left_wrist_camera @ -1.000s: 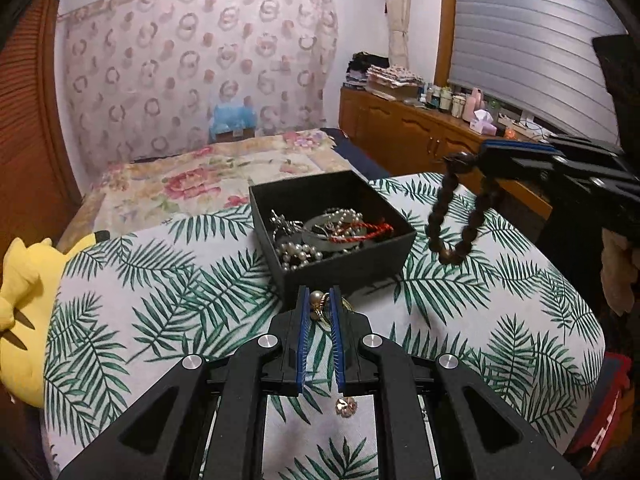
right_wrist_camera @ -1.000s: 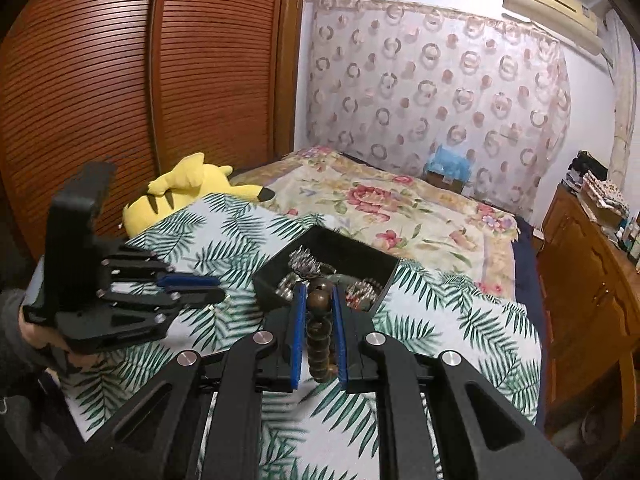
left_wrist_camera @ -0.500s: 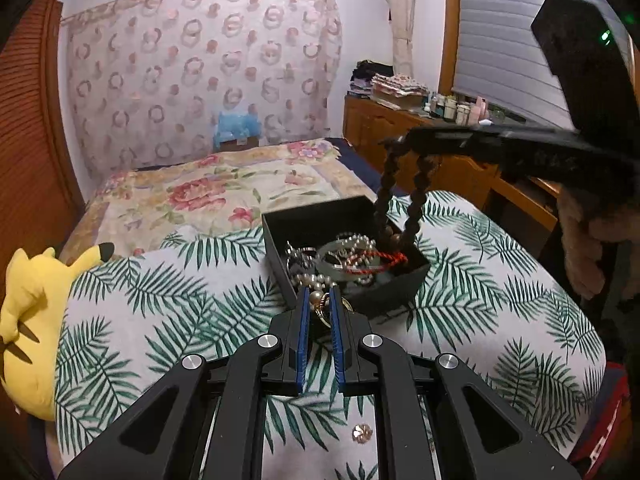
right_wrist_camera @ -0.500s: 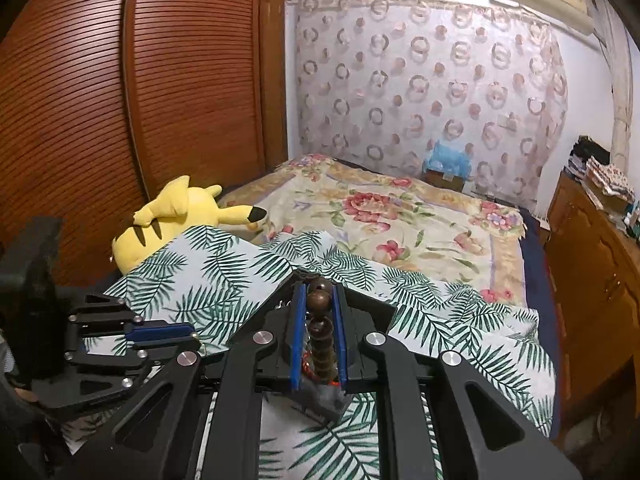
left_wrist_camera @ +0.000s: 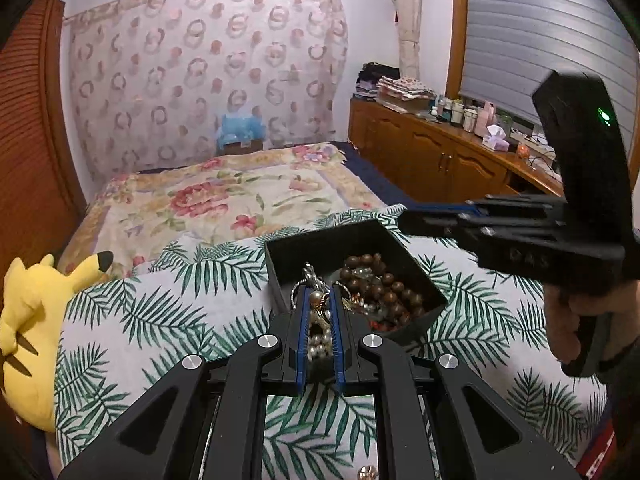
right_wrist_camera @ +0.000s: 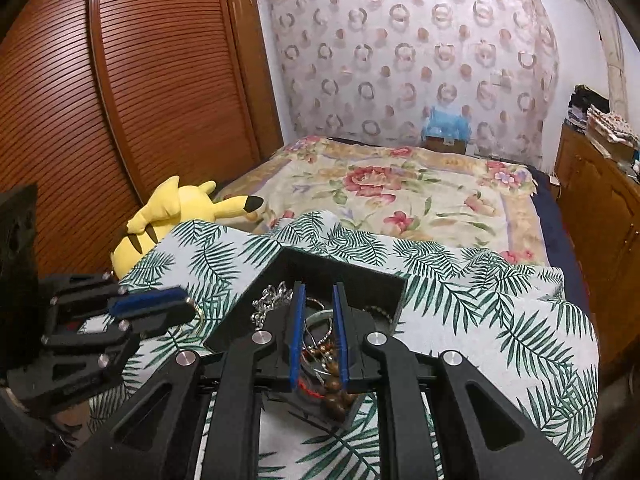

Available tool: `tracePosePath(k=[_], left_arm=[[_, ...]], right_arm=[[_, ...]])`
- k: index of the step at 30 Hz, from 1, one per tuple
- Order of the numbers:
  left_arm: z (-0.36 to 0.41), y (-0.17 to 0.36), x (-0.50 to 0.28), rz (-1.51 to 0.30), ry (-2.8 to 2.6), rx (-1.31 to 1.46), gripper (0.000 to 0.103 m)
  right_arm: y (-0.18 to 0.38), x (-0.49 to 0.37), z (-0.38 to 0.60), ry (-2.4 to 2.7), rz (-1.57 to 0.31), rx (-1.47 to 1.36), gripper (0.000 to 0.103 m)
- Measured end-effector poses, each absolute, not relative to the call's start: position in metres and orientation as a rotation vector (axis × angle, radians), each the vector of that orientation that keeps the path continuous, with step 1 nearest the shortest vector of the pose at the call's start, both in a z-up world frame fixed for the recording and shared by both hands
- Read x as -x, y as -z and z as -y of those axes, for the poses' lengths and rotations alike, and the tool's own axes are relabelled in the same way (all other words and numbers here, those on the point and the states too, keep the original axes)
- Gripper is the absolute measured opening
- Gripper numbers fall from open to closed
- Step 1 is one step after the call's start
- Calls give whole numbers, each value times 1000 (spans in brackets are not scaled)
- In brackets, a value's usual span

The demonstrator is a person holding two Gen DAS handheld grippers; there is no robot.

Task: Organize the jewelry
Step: 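Open both grippers to drop the bracelet and ring into the box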

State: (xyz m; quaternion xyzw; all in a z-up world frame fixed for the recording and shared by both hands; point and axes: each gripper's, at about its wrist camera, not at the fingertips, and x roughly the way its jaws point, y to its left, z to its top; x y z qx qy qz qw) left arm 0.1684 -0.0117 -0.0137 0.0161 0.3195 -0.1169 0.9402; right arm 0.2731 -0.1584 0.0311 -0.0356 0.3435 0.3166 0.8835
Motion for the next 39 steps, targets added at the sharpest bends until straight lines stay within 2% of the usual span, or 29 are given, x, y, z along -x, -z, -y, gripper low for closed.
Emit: tracePosePath(k=[28, 29, 30, 32, 34, 36, 38, 39], left_arm=[[61, 31, -236, -720, 217, -48, 11], [61, 31, -234, -720, 217, -47, 19], [60, 30, -233, -715, 219, -46, 32], [58, 29, -229, -701, 226, -42, 39], [57, 28, -223, -701, 227, -42, 42], [54, 27, -214, -697, 219, -42, 55], [51, 27, -203, -688, 225, -33, 63], [49, 27, -198, -689, 226, -32, 71]], right_arm=[[1, -225, 222, -609, -730, 83, 16], [2, -222, 222, -612, -729, 83, 16], [2, -220, 222, -615, -728, 80, 16], [5, -213, 223, -617, -725, 78, 16], [6, -208, 223, -622, -725, 76, 16], [6, -199, 221, -631, -721, 80, 16], [6, -190, 217, -642, -717, 89, 16], [7, -186, 216, -649, -717, 93, 16]])
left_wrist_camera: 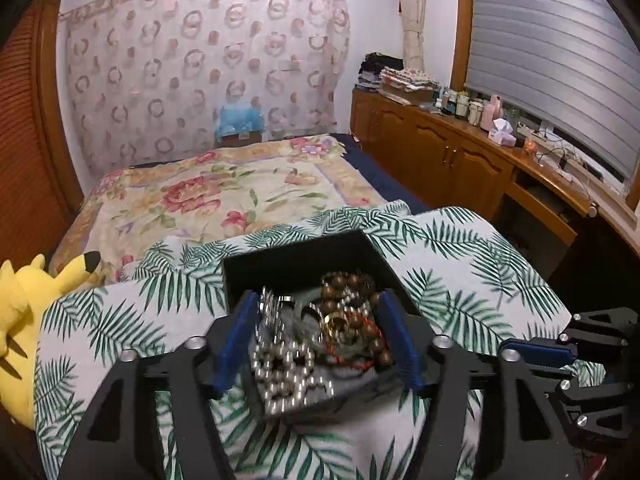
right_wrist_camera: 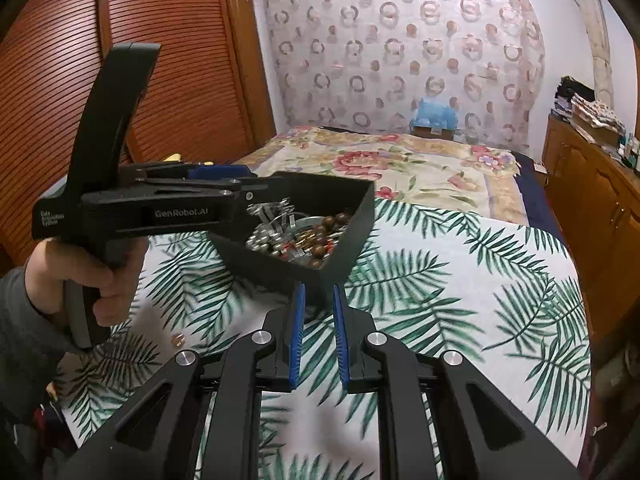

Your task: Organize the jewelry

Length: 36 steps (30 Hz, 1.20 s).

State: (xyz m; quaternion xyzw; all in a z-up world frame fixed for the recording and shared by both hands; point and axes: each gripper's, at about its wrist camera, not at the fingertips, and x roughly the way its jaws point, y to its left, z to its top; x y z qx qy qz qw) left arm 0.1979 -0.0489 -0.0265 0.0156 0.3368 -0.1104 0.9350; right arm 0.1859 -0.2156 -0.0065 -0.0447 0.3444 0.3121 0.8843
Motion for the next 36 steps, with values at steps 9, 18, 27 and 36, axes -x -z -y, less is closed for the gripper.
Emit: tracePosePath(k=[9, 18, 27, 36], left_arm=[[22, 42, -143, -723, 226, -32, 89], [-6, 58, -96, -722, 191, -7, 89], [-18, 72, -76, -755, 197, 18, 89], [-18, 81, -74, -777, 205, 32, 89]], right_arm=[[23, -138, 188, -740, -746, 163, 30], [46, -114, 166, -811, -822, 253, 30], [50, -113, 148, -863, -840, 347, 29], [53, -114, 139, -781, -852, 441, 27]])
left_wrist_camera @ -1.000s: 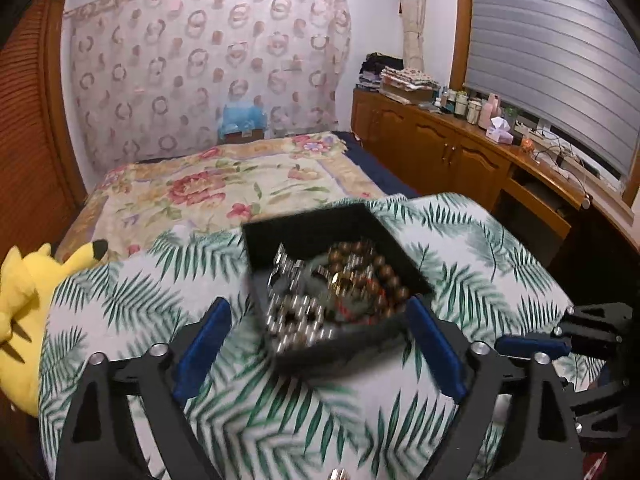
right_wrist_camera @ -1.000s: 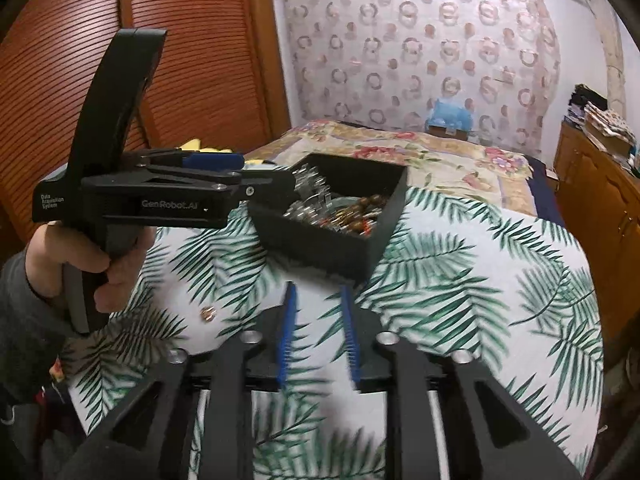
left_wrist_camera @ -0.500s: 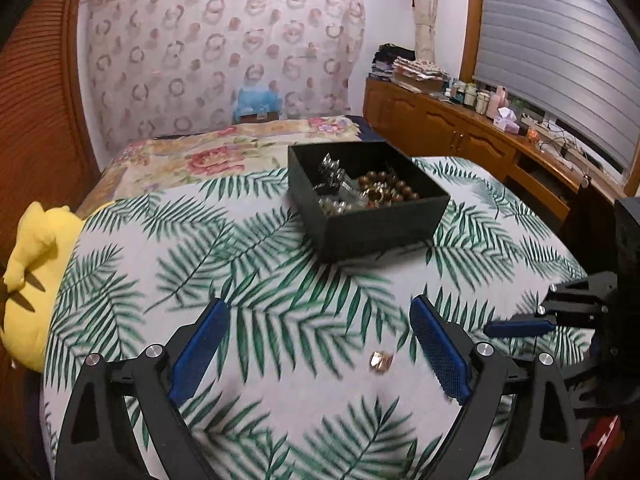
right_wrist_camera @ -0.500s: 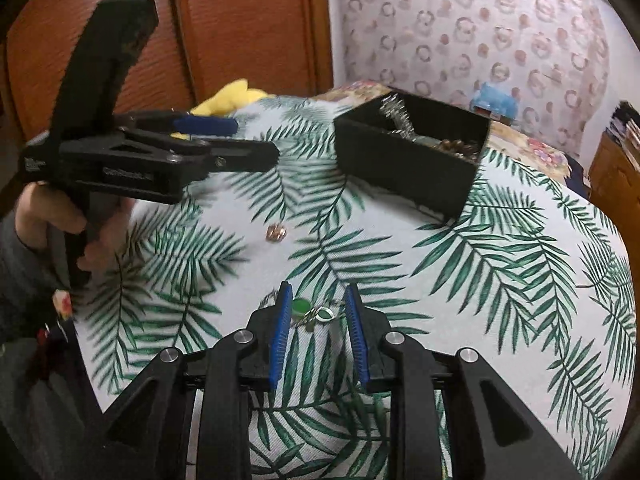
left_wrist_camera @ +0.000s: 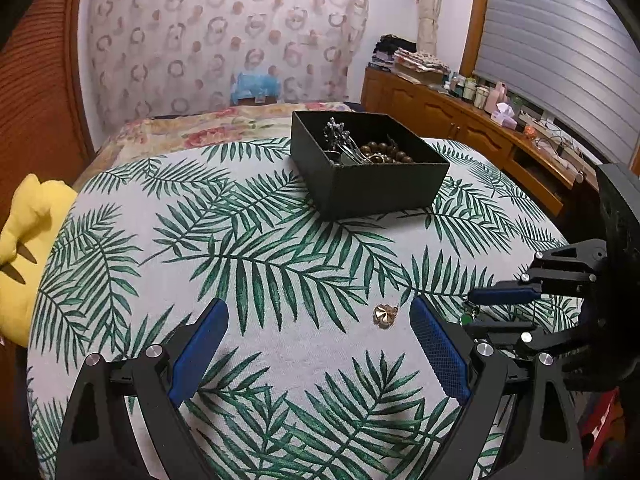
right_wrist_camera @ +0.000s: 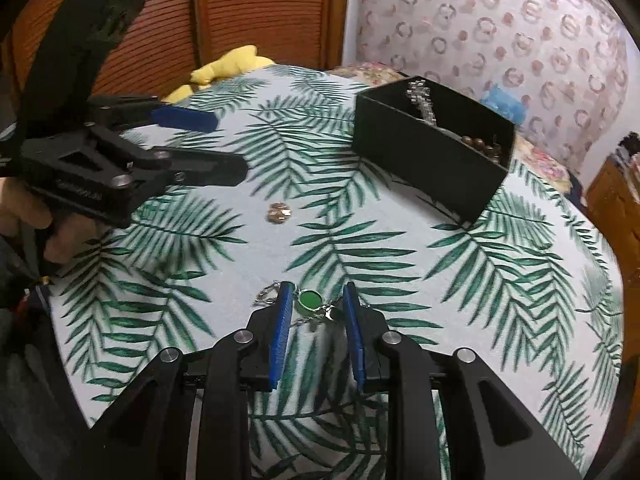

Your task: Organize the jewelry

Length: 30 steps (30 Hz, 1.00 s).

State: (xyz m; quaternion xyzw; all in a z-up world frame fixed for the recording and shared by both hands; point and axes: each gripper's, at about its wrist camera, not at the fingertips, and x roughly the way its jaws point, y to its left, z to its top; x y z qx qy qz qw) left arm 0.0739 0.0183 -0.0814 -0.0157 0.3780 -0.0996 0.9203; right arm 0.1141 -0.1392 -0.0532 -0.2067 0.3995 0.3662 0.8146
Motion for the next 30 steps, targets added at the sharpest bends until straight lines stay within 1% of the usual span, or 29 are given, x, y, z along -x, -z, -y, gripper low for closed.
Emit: tracePosePath(k=[5, 6, 7, 8, 14, 24, 25, 27, 28, 30], left_arm=[[-15, 83, -74, -779, 211, 30, 89], [-15, 83, -74, -781, 212, 29, 89], [-14, 84, -74, -783, 213, 27, 89], [-14, 85, -75, -788, 213, 25, 89], [-12, 89, -78, -798, 215, 26, 89], [9, 91, -83, -820, 245, -48, 88], [12, 91, -82, -820, 252, -56, 86], [18, 93, -83, -827, 269, -74, 71], [21, 94, -84, -833, 274, -84, 67], [25, 96, -86, -841, 280, -96, 53]], right_arm=[[57, -113, 133, -754, -827, 486, 27], [56, -113, 133, -753, -826, 487, 24], [56, -116, 132, -757, -832, 483, 14], [57, -118, 131, -768, -839, 479, 13], [56, -123, 133, -778, -826, 450, 12], [27, -128, 156, -754, -763, 363, 11], [25, -128, 158, -752, -759, 357, 11], [19, -130, 163, -745, -745, 344, 11], [16, -130, 163, -743, -741, 338, 11], [12, -131, 166, -740, -730, 331, 11]])
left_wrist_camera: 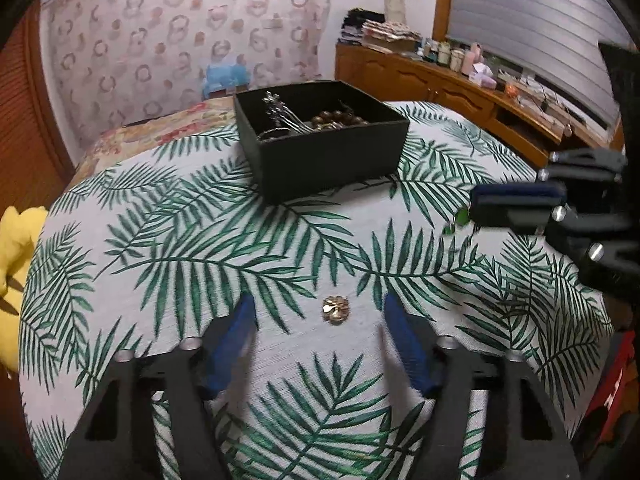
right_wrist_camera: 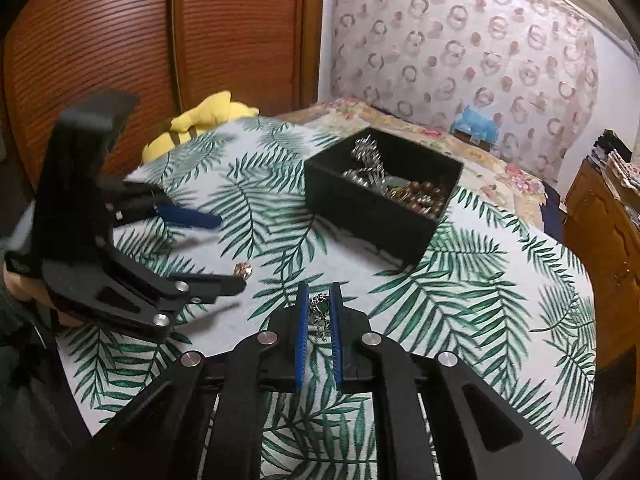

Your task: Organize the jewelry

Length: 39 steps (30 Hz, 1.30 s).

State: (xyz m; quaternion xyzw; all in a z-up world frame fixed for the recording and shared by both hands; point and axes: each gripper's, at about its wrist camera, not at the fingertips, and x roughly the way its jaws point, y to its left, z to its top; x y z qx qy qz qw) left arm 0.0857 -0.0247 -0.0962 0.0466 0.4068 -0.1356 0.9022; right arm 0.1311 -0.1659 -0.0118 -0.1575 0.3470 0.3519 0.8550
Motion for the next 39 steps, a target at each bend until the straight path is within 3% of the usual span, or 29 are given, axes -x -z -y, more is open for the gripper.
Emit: tracePosePath(k=[4, 5, 7, 9, 27, 39], left_arm=[[29, 99, -89, -847, 287, -107, 42], [29, 100, -89, -850, 289, -107, 32], [30, 101, -89, -851, 288, -110, 27], [30, 100, -87, -849, 299, -106, 14], [24, 62, -100, -746, 288, -58, 14], [28, 32, -126, -691, 299, -52, 14]], right_arm=[[4, -132, 169, -734, -712, 325, 11], [2, -132, 169, -733, -709, 325, 11], [0, -133, 171, -730, -705, 323, 11], [-2, -134, 172, -727, -702, 321, 11], [-37, -189, 165, -679, -647, 317, 11], [-34, -256, 157, -680, -712, 175, 12]])
